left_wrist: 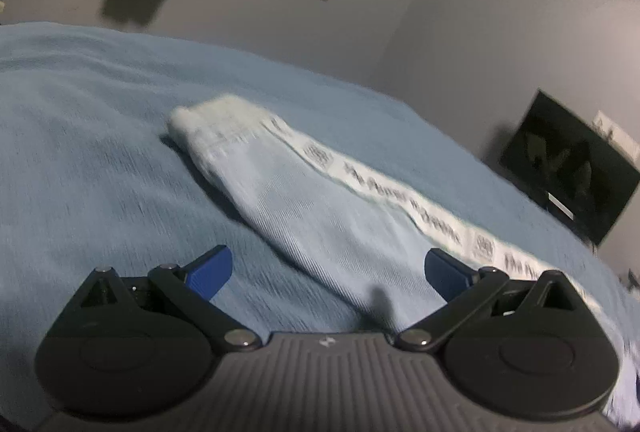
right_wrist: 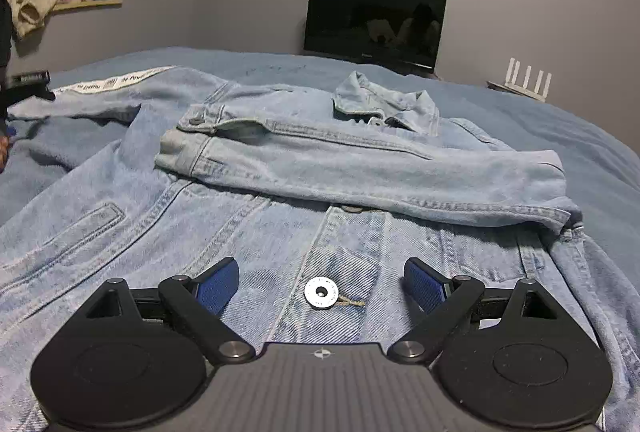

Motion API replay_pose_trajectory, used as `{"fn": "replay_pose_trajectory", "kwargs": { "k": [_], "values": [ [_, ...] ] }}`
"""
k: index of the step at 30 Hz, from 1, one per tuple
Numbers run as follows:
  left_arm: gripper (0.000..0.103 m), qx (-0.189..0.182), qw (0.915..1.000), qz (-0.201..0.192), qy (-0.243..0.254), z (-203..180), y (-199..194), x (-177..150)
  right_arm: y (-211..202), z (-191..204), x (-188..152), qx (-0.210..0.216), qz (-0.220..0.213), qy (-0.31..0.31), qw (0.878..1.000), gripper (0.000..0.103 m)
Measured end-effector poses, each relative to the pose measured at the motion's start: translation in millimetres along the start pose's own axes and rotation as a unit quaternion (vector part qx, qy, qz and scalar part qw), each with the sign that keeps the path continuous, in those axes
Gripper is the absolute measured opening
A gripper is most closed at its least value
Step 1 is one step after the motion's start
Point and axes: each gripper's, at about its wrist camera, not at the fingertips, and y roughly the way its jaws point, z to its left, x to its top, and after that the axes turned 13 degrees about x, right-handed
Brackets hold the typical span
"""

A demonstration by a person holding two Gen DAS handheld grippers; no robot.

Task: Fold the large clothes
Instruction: 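Grasp the other striped sleeve cuff with the left gripper and lift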

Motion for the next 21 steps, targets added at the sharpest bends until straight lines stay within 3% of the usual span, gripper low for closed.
{"fn": "replay_pose_trajectory", "kwargs": {
  "k": [6, 8, 10, 13, 14, 17, 21],
  "values": [
    [0.1, -0.022, 0.9948, 0.015, -0.098, 30, 24, 14, 2, 3, -2, -0.003, 0.007, -0.01, 1.0, 0.091],
    [0.088, -0.018, 0.9951, 0.015, -0.097, 31, 28, 17, 3, 3, -2, -0.003, 0.009, -0.011, 1.0, 0.092],
    [0.045, -0.01, 0.9945, 0.024, -0.102, 34, 33, 19, 3, 3, -2, -0.004, 0.01, -0.013, 1.0, 0.092],
    [0.023, -0.022, 0.9913, 0.041, -0.123, 42, 33, 19, 4, 4, -3, -0.004, 0.012, -0.013, 1.0, 0.092],
    [0.008, -0.02, 0.9913, 0.04, -0.124, 43, 32, 19, 5, 4, -3, -0.004, 0.012, -0.013, 1.0, 0.092],
    [0.0, -0.024, 0.9915, 0.033, -0.124, 40, 26, 22, 5, 4, -3, -0.004, 0.013, -0.014, 1.0, 0.092],
    [0.0, -0.053, 0.9935, 0.0, -0.1, 17, 3, 34, 5, 4, -3, -0.005, 0.013, -0.014, 1.0, 0.092]
  ]
}}
